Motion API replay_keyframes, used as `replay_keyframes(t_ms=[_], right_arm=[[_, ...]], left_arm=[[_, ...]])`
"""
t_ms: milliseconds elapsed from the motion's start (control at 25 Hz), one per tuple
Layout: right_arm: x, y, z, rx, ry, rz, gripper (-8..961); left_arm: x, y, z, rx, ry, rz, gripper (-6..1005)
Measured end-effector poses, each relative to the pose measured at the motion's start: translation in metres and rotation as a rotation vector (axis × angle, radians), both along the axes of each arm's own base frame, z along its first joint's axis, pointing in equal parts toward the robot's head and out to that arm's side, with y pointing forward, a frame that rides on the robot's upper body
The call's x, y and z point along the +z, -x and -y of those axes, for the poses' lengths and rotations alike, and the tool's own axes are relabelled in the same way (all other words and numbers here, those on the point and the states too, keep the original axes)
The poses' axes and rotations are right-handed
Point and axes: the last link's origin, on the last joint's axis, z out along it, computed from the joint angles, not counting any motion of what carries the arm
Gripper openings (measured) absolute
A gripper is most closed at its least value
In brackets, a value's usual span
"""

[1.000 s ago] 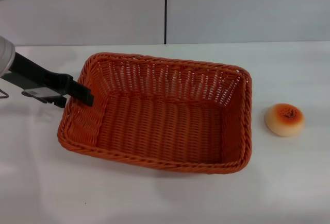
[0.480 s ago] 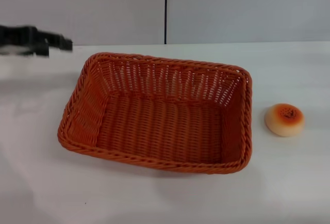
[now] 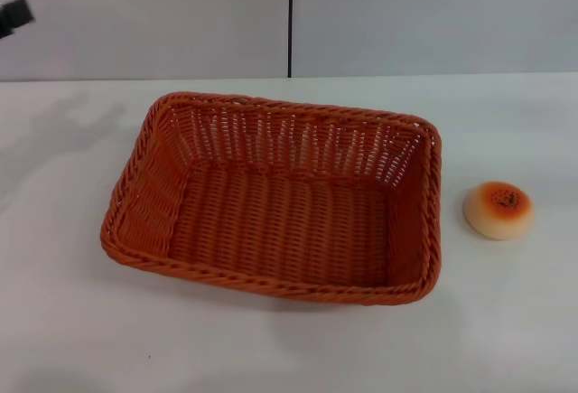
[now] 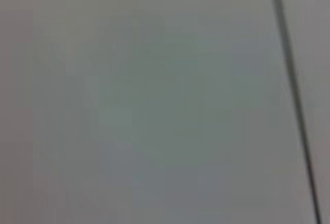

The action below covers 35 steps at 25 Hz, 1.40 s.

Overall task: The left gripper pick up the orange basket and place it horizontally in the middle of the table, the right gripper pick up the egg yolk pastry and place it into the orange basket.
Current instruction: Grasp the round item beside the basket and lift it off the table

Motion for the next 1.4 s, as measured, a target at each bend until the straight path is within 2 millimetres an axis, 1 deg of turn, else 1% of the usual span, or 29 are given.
replay_keyframes(t_ms=[80,200,360,480,600,760,880,1000,1120,1280,1400], right_arm=[[0.005,0.007,0.001,-0.045,0.11,0.027,516],[0.01,0.018,0.003,-0.11,0.259,0.025,517],[0.011,0.032,0.002,-0.201,0.462,0.035,517],[0.004,0.039,-0.001,-0.304,0.638,0.096,516],[-0.009,0.045,-0.003,-0.431,0.812,0.182,515],[-0.028,0.056,-0.002,-0.508,0.988,0.245,514],[-0.035,0.065,-0.002,-0.513,1.047,0.253,513],[-0.04,0.069,-0.005,-0.502,1.06,0.237,512],[-0.048,0.065,-0.009,-0.494,1.057,0.221,511],[-0.067,0.058,-0.013,-0.463,1.055,0.197,509],[-0.078,0.055,-0.016,-0.437,1.049,0.184,508]], left_arm=[[-0.002,0.015,0.012,-0.032,-0.09,0.018,742],[-0.006,0.031,0.026,-0.061,-0.185,-0.018,742],[-0.016,0.045,0.037,-0.08,-0.263,-0.059,742],[-0.026,0.055,0.042,-0.084,-0.329,-0.087,743],[-0.037,0.063,0.047,-0.084,-0.394,-0.119,743],[-0.058,0.071,0.054,-0.082,-0.458,-0.171,743],[-0.069,0.072,0.056,-0.079,-0.48,-0.186,743],[-0.074,0.072,0.057,-0.075,-0.484,-0.184,743],[-0.08,0.072,0.059,-0.074,-0.483,-0.183,743],[-0.088,0.072,0.062,-0.092,-0.494,-0.222,743],[-0.089,0.072,0.062,-0.09,-0.494,-0.224,743]])
